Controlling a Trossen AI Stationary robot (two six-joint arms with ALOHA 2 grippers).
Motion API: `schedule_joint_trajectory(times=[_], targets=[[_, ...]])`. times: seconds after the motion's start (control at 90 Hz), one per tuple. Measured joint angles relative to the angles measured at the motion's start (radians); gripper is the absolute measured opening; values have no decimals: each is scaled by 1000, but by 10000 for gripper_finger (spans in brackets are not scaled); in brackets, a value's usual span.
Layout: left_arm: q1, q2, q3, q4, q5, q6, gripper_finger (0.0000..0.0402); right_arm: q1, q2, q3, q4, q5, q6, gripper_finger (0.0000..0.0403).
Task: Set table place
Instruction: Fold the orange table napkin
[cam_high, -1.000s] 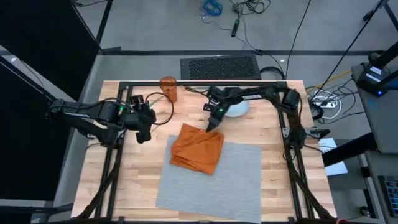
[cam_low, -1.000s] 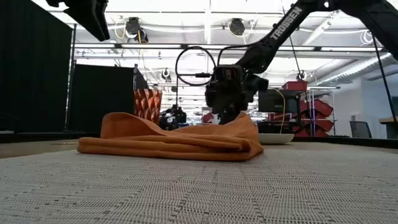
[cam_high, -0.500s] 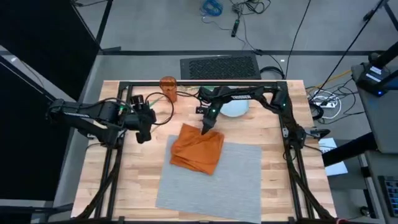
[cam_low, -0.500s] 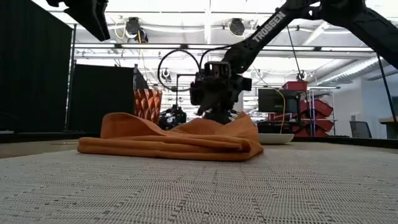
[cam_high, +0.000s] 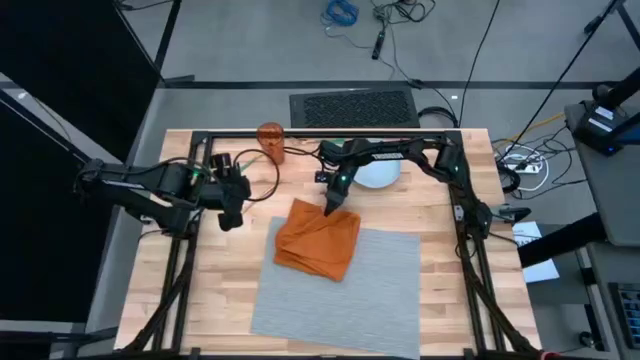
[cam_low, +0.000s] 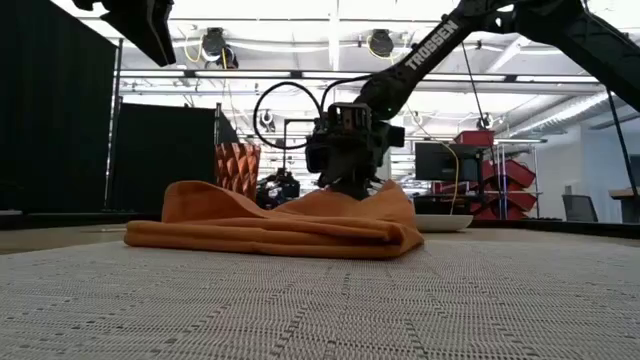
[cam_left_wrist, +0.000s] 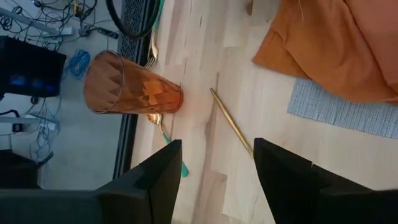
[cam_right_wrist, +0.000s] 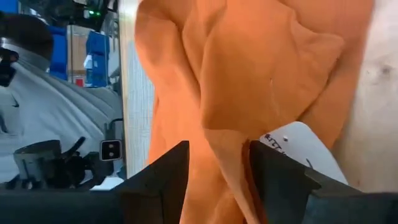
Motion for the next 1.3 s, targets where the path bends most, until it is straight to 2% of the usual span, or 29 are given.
schedule_joint_trajectory(times=[0.256,0.378,0.533,0.811,0.922,1.056,1.133,1.3], targets=[[0,0,0,3,0,2,184,-3,1,0,3,-28,29,154],[0,0,0,7,0,3,184,-3,37,0,17,-109,81,154],[0,0,0,7,0,2,184,0,74,18,24,-138,106,154],[0,0,0,7,0,20,184,-5,82,83,40,-117,113,151],[0,0,0,8,0,20,184,-6,82,82,41,-88,112,132],[0,0,0,8,4,20,184,-6,82,82,12,-84,84,90],[0,0,0,8,19,21,184,-10,82,82,0,-33,54,73],[0,0,0,8,23,13,184,-52,82,83,-36,10,-10,76]])
